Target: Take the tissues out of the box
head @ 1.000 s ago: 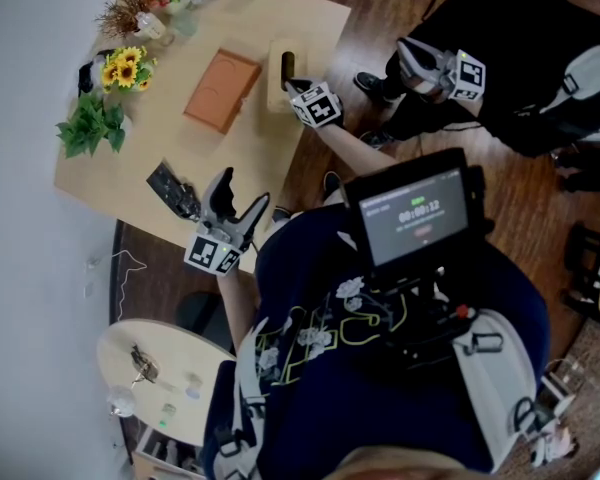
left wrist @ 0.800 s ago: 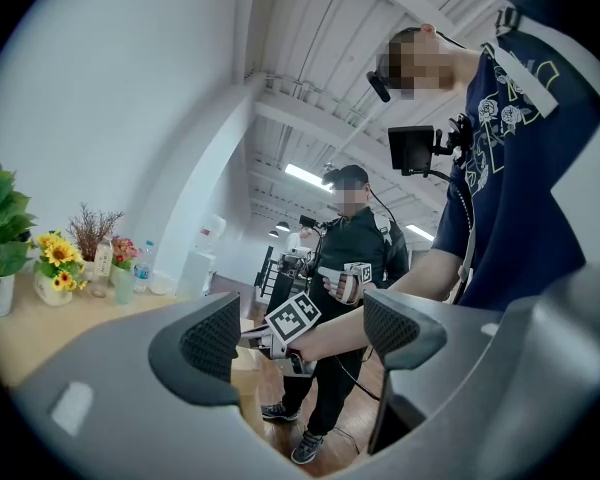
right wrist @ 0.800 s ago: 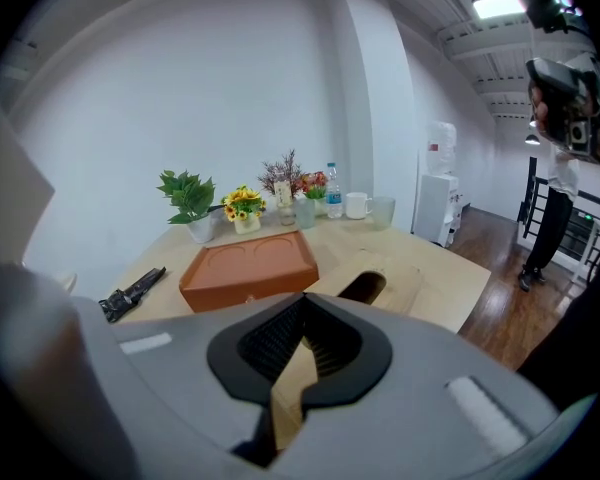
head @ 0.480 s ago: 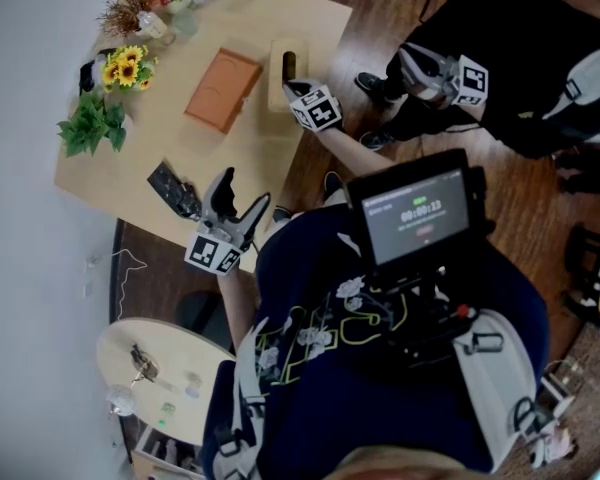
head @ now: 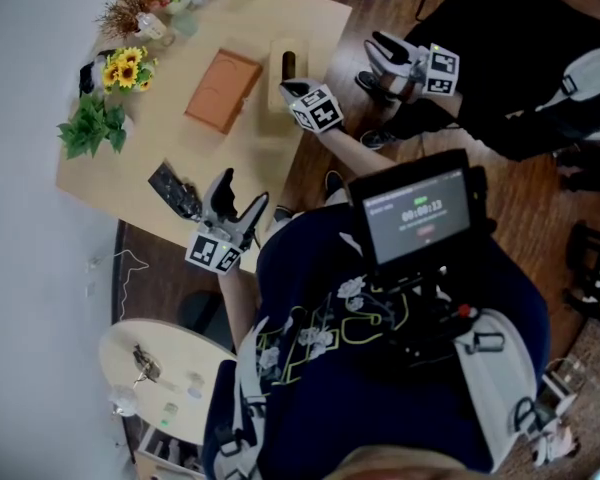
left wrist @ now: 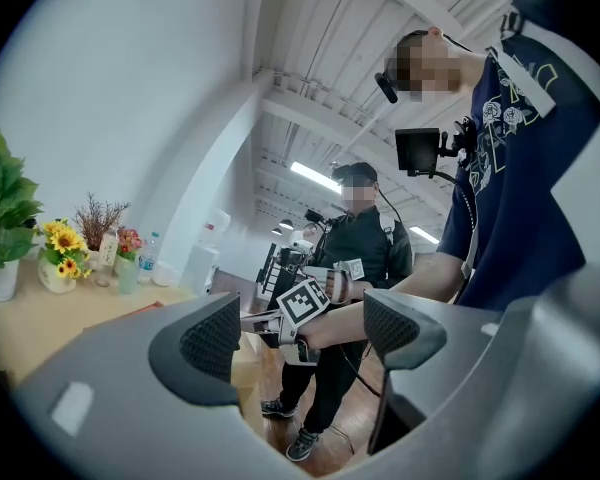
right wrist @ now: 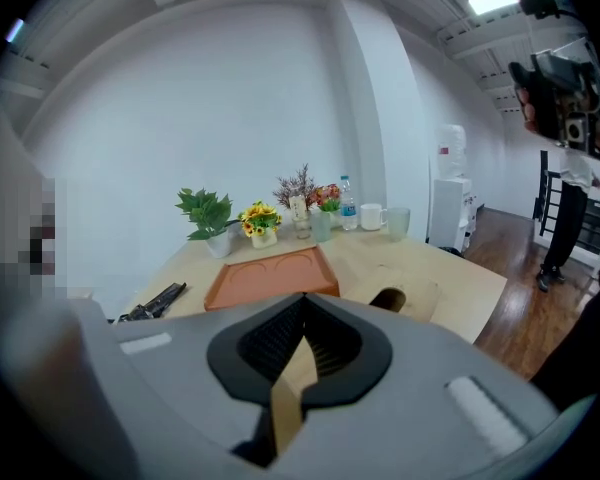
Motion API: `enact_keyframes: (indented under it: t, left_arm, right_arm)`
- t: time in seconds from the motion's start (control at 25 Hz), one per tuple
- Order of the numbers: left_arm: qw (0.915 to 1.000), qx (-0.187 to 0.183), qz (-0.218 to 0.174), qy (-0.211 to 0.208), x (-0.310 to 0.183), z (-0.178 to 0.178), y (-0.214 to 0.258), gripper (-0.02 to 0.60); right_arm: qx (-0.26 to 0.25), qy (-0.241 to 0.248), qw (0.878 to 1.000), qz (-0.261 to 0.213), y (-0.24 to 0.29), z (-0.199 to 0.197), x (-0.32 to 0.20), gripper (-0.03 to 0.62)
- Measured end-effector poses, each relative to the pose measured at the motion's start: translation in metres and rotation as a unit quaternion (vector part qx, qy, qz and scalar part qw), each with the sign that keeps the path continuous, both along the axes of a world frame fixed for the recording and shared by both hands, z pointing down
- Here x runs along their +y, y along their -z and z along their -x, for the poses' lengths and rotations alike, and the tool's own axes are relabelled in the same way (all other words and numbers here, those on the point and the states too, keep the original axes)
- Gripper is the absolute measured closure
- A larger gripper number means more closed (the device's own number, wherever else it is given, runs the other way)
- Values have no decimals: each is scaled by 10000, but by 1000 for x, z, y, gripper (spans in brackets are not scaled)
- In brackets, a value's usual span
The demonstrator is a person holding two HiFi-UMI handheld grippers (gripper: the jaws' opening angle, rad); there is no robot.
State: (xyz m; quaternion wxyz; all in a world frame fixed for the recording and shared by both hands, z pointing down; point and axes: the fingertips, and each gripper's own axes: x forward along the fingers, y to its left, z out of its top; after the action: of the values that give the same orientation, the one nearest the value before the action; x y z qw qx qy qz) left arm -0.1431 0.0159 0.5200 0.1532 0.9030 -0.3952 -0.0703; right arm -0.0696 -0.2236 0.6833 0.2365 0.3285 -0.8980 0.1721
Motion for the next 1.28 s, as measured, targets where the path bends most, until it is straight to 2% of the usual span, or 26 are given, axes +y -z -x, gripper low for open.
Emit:
enact_keyframes:
  t: [0.84, 1.28]
  left_arm:
    - [9999, 0, 2, -172, -7, -6, 0, 209]
    - [10000, -45, 8, -69, -8, 2, 0, 209]
  right_arm:
    - [-686, 392, 9963, -332, 64, 27, 19, 594]
    - [-933, 684, 9921, -484, 94, 48, 35, 594]
